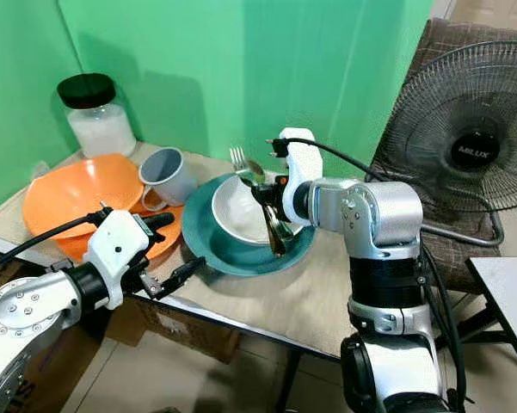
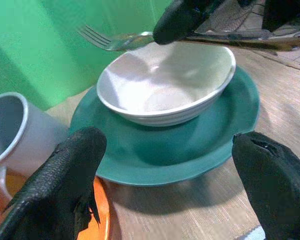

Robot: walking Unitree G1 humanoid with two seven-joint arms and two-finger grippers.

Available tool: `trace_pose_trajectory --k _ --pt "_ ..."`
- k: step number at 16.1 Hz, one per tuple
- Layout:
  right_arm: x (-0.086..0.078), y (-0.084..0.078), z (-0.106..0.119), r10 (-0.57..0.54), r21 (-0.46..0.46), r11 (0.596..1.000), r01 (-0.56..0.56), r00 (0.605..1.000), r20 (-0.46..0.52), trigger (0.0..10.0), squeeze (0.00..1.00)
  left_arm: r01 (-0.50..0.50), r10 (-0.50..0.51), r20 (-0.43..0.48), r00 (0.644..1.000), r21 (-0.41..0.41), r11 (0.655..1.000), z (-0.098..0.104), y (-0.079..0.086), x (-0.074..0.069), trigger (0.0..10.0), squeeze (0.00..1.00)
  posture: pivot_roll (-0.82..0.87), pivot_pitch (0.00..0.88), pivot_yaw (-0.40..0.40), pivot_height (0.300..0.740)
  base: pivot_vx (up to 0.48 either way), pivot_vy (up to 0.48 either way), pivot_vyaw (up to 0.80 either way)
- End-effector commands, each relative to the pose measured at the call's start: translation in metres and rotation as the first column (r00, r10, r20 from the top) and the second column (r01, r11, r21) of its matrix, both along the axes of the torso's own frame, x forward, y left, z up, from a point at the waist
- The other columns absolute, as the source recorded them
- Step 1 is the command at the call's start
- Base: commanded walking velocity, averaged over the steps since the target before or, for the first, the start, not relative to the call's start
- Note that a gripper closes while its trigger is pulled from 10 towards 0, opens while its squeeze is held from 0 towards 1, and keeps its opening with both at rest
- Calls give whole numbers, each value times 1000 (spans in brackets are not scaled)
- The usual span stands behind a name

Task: Setting the table

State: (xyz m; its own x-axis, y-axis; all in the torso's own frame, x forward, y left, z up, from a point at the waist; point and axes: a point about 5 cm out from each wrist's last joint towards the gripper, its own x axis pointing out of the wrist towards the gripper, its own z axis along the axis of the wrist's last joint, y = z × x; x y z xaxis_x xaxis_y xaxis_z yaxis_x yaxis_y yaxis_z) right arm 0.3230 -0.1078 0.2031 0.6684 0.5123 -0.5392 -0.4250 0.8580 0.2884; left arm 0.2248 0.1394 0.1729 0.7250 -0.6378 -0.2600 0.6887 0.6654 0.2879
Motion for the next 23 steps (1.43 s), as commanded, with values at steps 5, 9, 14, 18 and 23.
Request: trace_pose_trajectory --k 5,9,14,18,23 --pt "-1 3 -7 3 -41 999 -3 1000 -9 10000 0 -42 42 -6 999 15 999 -2 5 1 10000 0 -134 38 -21 740 0 0 0" --pt "0 2 -8 -22 -46 999 22 1000 -8 10000 918 -24 25 -10 1000 16 1000 -2 4 1 10000 0 -142 37 -7 740 0 0 0" --pt "1 3 -5 -23 -30 999 23 1000 9 10000 1000 -37 37 0 999 16 999 -1 6 4 10000 0 -138 34 -9 740 0 0 0" --pt "3 4 0 -15 -49 999 17 999 40 10000 1000 -54 54 6 999 22 998 0 10 3 10000 0 -131 31 -12 740 0 0 0" --pt "5 2 -8 13 -145 989 -30 993 -118 10000 0 -52 52 5 999 30 998 0 11 2 10000 0 -127 27 -15 740 0 0 0"
